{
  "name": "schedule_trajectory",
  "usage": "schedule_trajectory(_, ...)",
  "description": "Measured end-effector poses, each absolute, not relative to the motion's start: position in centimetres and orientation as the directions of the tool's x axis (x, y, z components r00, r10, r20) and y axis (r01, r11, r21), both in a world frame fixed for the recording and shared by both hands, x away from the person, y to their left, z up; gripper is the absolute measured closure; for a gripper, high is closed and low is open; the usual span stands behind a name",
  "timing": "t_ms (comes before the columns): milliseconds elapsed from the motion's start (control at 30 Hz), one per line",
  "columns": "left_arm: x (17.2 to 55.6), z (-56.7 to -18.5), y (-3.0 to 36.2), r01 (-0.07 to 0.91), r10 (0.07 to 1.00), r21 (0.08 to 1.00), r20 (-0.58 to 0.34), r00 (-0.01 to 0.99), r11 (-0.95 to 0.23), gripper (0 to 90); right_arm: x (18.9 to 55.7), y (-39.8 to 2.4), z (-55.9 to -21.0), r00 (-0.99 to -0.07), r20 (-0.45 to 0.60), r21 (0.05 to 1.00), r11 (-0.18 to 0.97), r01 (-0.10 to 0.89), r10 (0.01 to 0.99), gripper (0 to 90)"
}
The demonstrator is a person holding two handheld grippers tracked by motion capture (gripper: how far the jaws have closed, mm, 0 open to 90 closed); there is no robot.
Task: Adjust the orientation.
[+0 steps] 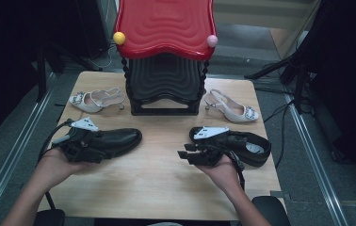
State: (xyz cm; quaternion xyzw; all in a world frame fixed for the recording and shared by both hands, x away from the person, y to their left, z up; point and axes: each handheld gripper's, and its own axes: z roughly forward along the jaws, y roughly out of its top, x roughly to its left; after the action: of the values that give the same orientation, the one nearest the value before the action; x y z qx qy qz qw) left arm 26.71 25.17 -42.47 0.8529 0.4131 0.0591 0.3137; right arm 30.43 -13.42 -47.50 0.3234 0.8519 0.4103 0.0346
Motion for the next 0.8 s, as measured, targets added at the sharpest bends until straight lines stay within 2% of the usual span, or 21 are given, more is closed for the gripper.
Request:
schedule_trajectory(400,26.7,-41.6,28.2,0.692,0.786,0.574,-0.13,0.604,-0.437,36.5,30.5,-13.0,-47.7,-0.791,0.197,0.715,0.467,0.52,0.58,57.1)
schedule_trajectory(533,26.7,-41.3,28.8,0.697,0.796,0.553,-0.096,0.598,-0.457,36.5,30.5,-13.1,-47.7,-0.789,0.198,0.715,0.465,0.522,0.582,57.0)
schedule_trajectory(800,26.4,-42.0,30.7,0.738,0.825,0.51,-0.093,0.557,-0.441,38.1,30.5,-13.1,-47.8,-0.788,0.197,0.712,0.468,0.524,0.583,56.9)
